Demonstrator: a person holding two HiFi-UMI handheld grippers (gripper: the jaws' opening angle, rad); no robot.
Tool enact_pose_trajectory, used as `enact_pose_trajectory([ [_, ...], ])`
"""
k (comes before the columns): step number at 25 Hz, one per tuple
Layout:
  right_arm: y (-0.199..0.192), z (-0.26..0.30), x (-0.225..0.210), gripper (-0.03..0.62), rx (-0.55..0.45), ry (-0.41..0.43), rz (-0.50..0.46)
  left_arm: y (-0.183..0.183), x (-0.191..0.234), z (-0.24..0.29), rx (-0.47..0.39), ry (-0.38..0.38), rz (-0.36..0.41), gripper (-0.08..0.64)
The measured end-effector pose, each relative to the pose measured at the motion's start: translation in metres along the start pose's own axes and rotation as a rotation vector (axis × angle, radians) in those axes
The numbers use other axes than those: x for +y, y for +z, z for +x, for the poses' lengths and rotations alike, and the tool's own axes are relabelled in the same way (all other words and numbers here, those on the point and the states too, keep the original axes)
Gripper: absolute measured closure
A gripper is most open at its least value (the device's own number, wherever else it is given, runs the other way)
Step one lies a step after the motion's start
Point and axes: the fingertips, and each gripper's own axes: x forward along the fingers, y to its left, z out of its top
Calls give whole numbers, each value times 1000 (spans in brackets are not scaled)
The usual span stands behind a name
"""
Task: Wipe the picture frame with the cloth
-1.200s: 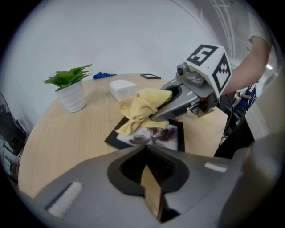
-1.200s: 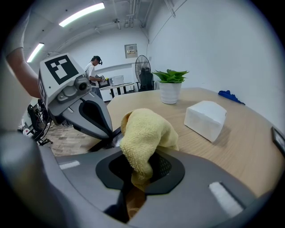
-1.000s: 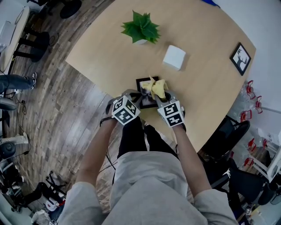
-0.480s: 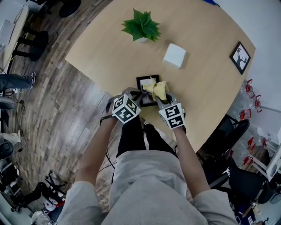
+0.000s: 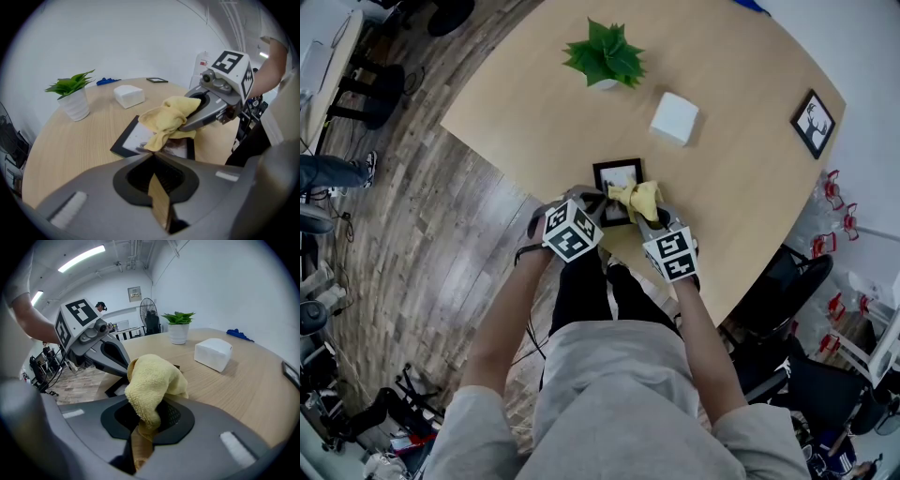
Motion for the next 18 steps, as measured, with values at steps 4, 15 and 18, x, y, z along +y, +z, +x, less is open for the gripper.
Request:
enact_pose_trajectory([
  [4,-5,-5,2,540,-4,17,14,0,1,0,0,1,-5,508],
  [15,-17,-15,10,540,-8,22,-8,1,1,0,-5,11,-28,508],
  [18,-18,-17,13,540,1,16,-24,1,0,0,-6,10,-31,508],
])
